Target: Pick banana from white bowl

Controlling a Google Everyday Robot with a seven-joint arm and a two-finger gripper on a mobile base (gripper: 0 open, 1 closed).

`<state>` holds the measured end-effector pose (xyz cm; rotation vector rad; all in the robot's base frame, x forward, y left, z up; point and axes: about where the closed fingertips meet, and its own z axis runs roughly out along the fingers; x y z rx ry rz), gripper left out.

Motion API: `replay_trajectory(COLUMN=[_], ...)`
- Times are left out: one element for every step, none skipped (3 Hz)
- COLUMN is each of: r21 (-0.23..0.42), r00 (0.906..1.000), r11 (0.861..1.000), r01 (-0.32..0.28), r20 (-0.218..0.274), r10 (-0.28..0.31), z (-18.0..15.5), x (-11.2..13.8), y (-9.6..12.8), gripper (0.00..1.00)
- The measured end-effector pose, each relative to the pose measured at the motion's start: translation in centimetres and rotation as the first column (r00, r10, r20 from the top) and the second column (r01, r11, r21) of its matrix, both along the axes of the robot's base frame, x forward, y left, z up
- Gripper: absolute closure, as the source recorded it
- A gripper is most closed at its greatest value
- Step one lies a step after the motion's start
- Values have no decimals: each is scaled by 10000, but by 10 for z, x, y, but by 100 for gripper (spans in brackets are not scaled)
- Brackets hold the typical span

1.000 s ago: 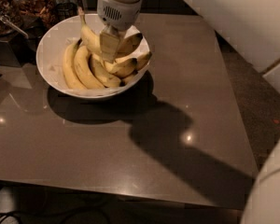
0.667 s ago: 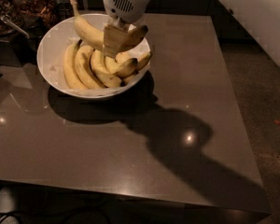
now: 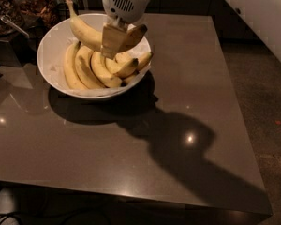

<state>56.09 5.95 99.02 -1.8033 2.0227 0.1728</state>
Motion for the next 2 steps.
replay_trajectory(r21=[326,519], r00=[9993,9964], r11=[9995,9984], r01=[-58,-226], r20=[-363,-799], r10=[70,267], z=[4,3], x=[-26,-50], y=[1,2], gripper=[100,100])
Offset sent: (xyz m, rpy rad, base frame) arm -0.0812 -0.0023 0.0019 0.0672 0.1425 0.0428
